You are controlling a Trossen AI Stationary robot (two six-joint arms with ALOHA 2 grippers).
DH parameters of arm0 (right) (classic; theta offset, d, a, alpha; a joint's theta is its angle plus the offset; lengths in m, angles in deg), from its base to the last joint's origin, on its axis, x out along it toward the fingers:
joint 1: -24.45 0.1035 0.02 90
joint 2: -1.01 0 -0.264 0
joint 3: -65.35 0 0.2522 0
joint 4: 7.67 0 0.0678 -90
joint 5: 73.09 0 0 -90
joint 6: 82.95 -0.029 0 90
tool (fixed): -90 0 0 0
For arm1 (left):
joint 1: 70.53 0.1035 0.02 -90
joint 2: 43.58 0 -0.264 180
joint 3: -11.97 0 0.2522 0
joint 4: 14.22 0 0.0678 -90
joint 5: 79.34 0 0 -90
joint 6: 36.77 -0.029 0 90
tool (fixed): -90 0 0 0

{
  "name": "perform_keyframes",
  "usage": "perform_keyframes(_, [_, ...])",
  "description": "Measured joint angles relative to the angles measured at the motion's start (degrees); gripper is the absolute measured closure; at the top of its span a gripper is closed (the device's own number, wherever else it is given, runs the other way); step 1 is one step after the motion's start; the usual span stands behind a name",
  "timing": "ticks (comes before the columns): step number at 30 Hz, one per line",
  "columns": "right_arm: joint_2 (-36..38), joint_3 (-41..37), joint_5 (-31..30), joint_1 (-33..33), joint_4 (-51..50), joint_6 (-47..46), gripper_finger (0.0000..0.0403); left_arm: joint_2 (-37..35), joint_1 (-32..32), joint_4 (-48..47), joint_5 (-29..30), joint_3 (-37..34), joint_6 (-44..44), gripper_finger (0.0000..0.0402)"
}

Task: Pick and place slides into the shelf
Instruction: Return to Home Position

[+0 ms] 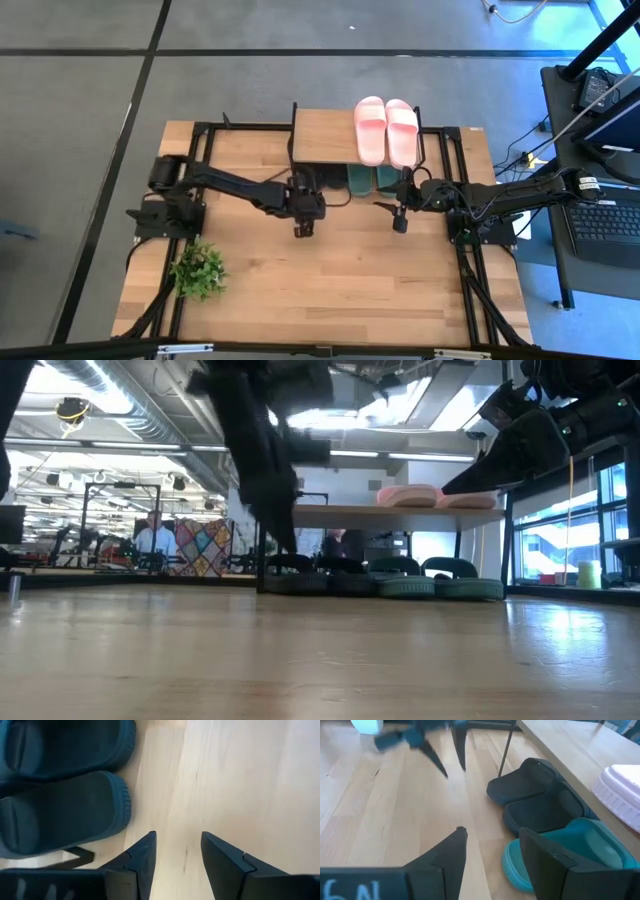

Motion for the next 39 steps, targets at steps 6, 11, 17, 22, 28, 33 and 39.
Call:
perform_keyframes(6, [0.00,0.00,-0.04,0.00,0.17,1.98,0.0219,-11.87,0.77,-0.75,-3.33,-1.14,1.97,0.0255])
perform_keyframes(11, [0.00,0.00,-0.06,0.00,0.45,3.23,0.0219,-24.98,0.88,14.18,-1.66,-10.42,1.99,0.0255])
perform_keyframes(17, [0.00,0.00,-0.04,0.00,0.50,6.13,0.0219,-37.75,2.25,34.29,-3.14,-26.49,3.26,0.0255])
perform_keyframes(22, [0.00,0.00,2.78,-0.02,3.32,1.38,0.0219,-44.25,3.06,40.32,-3.81,-35.45,4.99,0.0255])
perform_keyframes(28, [1.50,-0.78,6.22,-0.02,5.84,-1.01,0.0219,-51.35,3.06,41.25,-3.84,-43.04,4.98,0.0255])
perform_keyframes(33, [7.69,-7.75,7.52,-0.02,14.46,-6.29,0.0219,-61.07,2.94,42.38,-3.85,-49.19,5.53,0.0255])
perform_keyframes(39, [15.06,-18.56,6.05,-0.02,31.32,-9.05,0.0219,-72.80,3.89,42.20,-3.31,-54.55,4.97,0.0255])
